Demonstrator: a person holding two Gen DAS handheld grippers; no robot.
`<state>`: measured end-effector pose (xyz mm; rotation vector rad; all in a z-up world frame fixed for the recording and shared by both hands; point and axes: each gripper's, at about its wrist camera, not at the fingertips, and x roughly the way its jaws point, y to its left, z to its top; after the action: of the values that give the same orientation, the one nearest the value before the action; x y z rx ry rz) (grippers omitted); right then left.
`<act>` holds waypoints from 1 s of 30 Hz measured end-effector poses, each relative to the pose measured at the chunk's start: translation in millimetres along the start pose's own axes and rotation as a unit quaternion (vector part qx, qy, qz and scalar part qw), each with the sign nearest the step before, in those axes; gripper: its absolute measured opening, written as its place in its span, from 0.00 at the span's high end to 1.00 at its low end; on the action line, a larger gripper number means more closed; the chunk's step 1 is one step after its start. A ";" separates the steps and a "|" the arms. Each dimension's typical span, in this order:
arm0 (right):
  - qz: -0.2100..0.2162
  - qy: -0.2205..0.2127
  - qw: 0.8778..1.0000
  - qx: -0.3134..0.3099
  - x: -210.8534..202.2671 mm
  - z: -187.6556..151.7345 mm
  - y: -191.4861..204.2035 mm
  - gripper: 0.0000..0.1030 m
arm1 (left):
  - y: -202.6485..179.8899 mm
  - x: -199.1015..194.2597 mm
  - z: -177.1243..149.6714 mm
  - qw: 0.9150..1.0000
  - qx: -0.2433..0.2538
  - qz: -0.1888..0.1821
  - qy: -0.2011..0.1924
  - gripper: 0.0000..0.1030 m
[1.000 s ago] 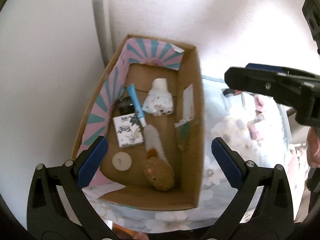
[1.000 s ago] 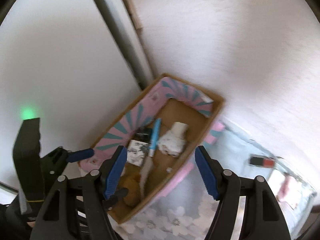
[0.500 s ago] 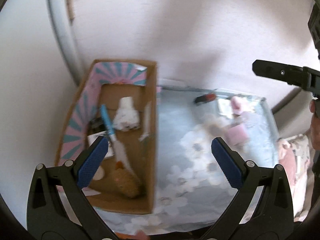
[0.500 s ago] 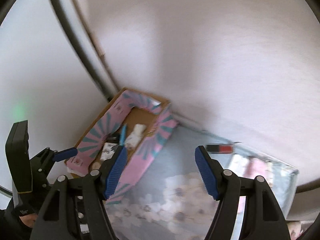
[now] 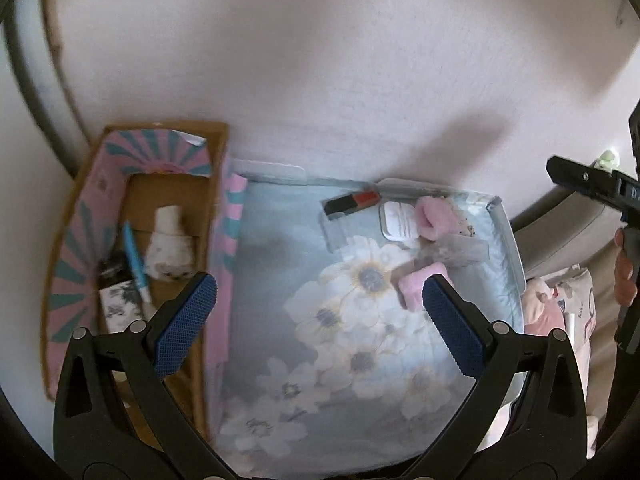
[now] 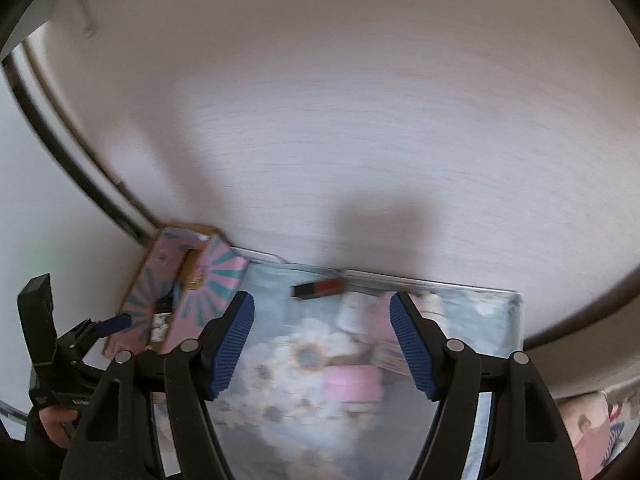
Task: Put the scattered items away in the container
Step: 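Move both tools back over the tray toward the pink items, then grasp the clear plastic cup with left gripper while right gripper grasps the pink fluffy pad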
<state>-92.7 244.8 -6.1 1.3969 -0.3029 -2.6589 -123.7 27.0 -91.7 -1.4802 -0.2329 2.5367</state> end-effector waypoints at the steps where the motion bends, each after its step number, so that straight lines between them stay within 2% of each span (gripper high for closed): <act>1: 0.001 0.004 1.000 0.007 3.2 -1.2 -8.7 0.36 | -3.6 7.8 1.7 1.000 0.003 0.002 0.003 0.00; 6: 0.019 0.040 0.999 0.026 40.9 -11.8 -36.5 0.36 | -20.3 59.3 8.4 1.000 0.013 0.009 0.025 0.01; 11: 0.030 0.080 0.996 0.027 92.9 -29.6 -46.0 0.36 | -32.1 107.4 8.7 0.999 0.013 0.012 0.044 0.10; 13: 0.027 0.094 0.995 0.027 108.9 -37.0 -50.3 0.36 | -35.7 122.4 7.0 0.999 0.014 0.013 0.049 0.20; 16: 0.032 0.108 0.993 0.029 130.2 -43.5 -53.5 0.36 | -38.8 143.8 6.0 0.998 0.011 0.017 0.061 0.27; 21: 0.031 0.123 0.992 0.023 152.1 -45.0 -55.6 0.36 | -34.3 165.0 5.0 0.998 -0.008 0.021 0.066 0.33; 26: 0.021 0.134 0.990 0.028 170.5 -41.7 -59.5 0.36 | -32.2 178.7 5.9 0.997 -0.014 0.027 0.077 0.53; 28: 0.018 0.140 0.990 0.029 177.4 -41.7 -61.2 0.42 | -32.7 182.1 5.9 0.996 -0.013 0.028 0.081 0.65; 30: 0.016 0.148 0.988 0.032 183.0 -43.5 -63.3 0.53 | -33.0 183.5 5.4 0.996 -0.012 0.032 0.082 0.72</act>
<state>-161.4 264.5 -191.3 1.7603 -0.3777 -2.3900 -213.8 103.9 -235.8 -1.7202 -0.1942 2.4515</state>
